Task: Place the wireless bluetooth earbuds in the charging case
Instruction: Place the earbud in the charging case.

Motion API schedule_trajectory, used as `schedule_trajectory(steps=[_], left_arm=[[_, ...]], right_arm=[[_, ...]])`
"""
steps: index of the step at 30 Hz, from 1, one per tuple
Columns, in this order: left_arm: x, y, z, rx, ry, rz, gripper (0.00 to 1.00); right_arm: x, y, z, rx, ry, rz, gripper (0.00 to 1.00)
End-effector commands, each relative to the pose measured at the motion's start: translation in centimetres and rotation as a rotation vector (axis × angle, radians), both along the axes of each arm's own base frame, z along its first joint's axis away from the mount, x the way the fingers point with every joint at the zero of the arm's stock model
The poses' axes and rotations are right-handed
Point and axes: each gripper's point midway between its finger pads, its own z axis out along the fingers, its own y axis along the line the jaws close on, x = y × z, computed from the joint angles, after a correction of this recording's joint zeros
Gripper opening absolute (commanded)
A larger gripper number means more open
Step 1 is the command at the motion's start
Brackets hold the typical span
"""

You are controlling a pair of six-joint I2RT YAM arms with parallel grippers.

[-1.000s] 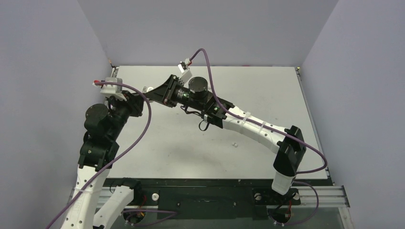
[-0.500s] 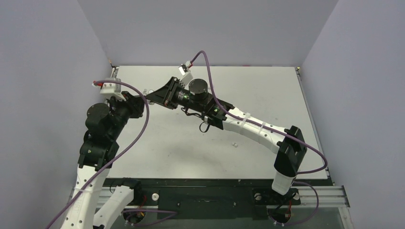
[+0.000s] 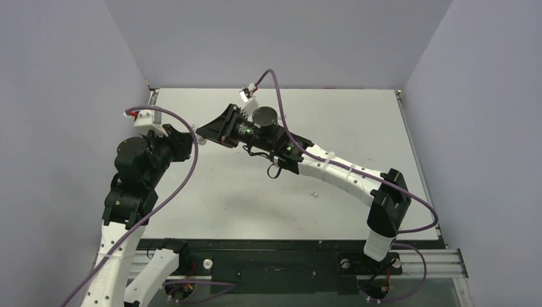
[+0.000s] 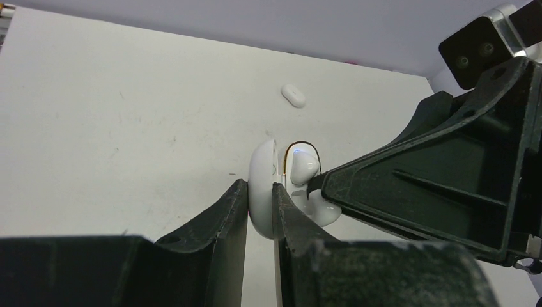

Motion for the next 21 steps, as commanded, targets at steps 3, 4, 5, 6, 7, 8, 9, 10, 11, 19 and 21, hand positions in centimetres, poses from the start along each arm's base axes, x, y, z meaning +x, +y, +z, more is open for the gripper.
schedule_trajectory(steps=[3, 4, 5, 6, 7, 8, 9, 10, 11, 19, 21], left_arm=[[-1.5, -0.7, 3.2, -0.045, -0.055, -0.049, 0.00], [-1.5, -0.7, 3.1, -0.045, -0.051, -0.049, 0.00], [-1.5, -0.8, 3.0, -0.045, -0.048, -0.050, 0.00], [-1.5, -0.8, 3.0, -0.047, -0.046, -0.051, 0.00], [-1.4, -0.8, 3.0, -0.050, -0.042, -0.052, 0.00], [-1.5, -1.0, 3.1, -0.056, -0.042, -0.059, 0.00], [-1.4, -1.1, 3.1, -0.060, -0.040, -0.062, 0.00], [-1.5, -1.2, 3.3, -0.069, -0.041, -0.069, 0.00], [-1.4, -1.3, 3.3, -0.074, -0.036, -0.071, 0.00], [-1.1, -0.9, 2.3, -0.027, -0.020, -0.057, 0.00], [-1.1, -1.0, 2.6, 0.000, -0.050, -0.076, 0.00]], right_arm=[[3.0, -2.3, 1.3, 0.005, -0.029, -0.143, 0.26], [3.0, -2.3, 1.4, 0.006, -0.032, -0.143, 0.26], [3.1, -2.3, 1.4, 0.003, -0.033, -0.144, 0.26], [3.1, -2.2, 1.3, 0.002, -0.032, -0.143, 0.26], [3.2, -2.2, 1.1, -0.002, -0.028, -0.143, 0.27], [3.2, -2.1, 1.1, 0.000, -0.027, -0.142, 0.27], [3.3, -1.9, 0.9, -0.007, -0.023, -0.141, 0.27], [3.3, -1.9, 0.8, -0.009, -0.022, -0.140, 0.27], [3.4, -1.8, 0.6, -0.013, -0.019, -0.141, 0.27], [3.4, -4.1, 3.1, -0.023, -0.108, -0.166, 0.27], [3.1, -4.9, 3.4, -0.045, -0.156, -0.157, 0.30]])
